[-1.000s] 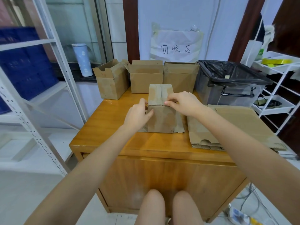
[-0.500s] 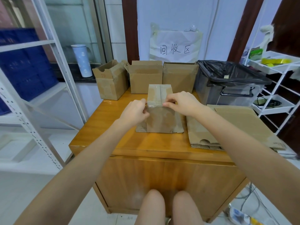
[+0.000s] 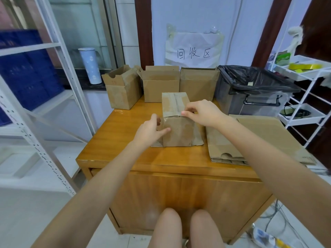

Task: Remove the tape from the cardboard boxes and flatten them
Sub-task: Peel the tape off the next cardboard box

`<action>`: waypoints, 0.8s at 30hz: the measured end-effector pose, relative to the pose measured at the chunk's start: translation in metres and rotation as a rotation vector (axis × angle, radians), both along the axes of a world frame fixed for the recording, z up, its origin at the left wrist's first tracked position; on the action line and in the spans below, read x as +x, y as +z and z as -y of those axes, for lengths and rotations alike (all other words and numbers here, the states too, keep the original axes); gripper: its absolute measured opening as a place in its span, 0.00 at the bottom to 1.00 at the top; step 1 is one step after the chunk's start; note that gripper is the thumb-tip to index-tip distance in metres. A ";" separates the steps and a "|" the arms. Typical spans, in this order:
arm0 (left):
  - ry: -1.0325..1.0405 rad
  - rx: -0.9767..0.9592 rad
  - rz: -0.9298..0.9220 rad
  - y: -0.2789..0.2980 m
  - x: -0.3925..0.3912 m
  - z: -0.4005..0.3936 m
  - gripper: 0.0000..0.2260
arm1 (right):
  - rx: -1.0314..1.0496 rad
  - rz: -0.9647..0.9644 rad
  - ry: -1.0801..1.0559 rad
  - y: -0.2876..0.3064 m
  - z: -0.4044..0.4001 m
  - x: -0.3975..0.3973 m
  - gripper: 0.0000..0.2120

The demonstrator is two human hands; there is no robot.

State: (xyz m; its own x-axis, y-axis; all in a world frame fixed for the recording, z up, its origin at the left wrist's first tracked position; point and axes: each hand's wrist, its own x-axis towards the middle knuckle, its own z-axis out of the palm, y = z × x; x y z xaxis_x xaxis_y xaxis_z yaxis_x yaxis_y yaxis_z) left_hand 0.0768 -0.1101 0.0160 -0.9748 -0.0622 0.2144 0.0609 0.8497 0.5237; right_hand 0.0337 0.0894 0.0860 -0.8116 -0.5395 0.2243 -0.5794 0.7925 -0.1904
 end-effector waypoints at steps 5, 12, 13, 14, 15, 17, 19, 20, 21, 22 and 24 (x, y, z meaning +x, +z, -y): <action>-0.040 -0.070 -0.031 -0.004 -0.003 0.006 0.12 | 0.009 0.006 -0.002 0.000 -0.001 -0.001 0.15; -0.082 -0.406 -0.113 0.009 -0.005 0.025 0.09 | 0.039 0.013 0.000 0.002 0.000 0.000 0.16; -0.104 -0.470 -0.126 0.014 -0.006 0.026 0.08 | 0.049 0.012 0.001 0.003 0.000 0.000 0.16; -0.127 -0.529 -0.134 0.018 -0.007 0.027 0.08 | 0.055 0.012 0.001 0.004 0.000 0.000 0.16; -0.145 -0.586 -0.141 0.022 -0.008 0.027 0.08 | 0.060 0.012 0.003 0.004 0.000 0.000 0.16; -0.166 -0.685 -0.155 0.029 -0.010 0.028 0.08 | 0.072 0.009 0.008 0.006 0.001 0.001 0.16; -0.160 -0.772 -0.166 0.037 -0.008 0.029 0.08 | 0.087 0.008 0.013 0.007 0.001 0.001 0.16; -0.149 -0.812 -0.169 0.044 -0.008 0.031 0.08 | 0.095 0.010 0.014 0.007 0.001 0.001 0.16; -0.141 -0.857 -0.180 0.051 -0.008 0.033 0.07 | 0.100 0.013 0.014 0.007 0.001 0.001 0.16; -0.146 -0.891 -0.223 0.060 -0.007 0.036 0.07 | 0.102 0.014 0.013 0.007 0.000 0.000 0.15; -0.239 -0.961 -0.393 0.079 -0.007 0.040 0.05 | 0.102 0.008 0.015 0.007 0.000 -0.001 0.15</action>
State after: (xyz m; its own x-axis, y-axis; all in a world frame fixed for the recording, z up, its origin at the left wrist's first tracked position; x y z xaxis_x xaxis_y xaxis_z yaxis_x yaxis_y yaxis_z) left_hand 0.0700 -0.1504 0.0953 -0.7909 0.4841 0.3744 0.2995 0.8397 -0.4530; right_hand 0.0328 0.0894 0.0927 -0.8049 -0.5713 0.1607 -0.5900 0.7993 -0.1137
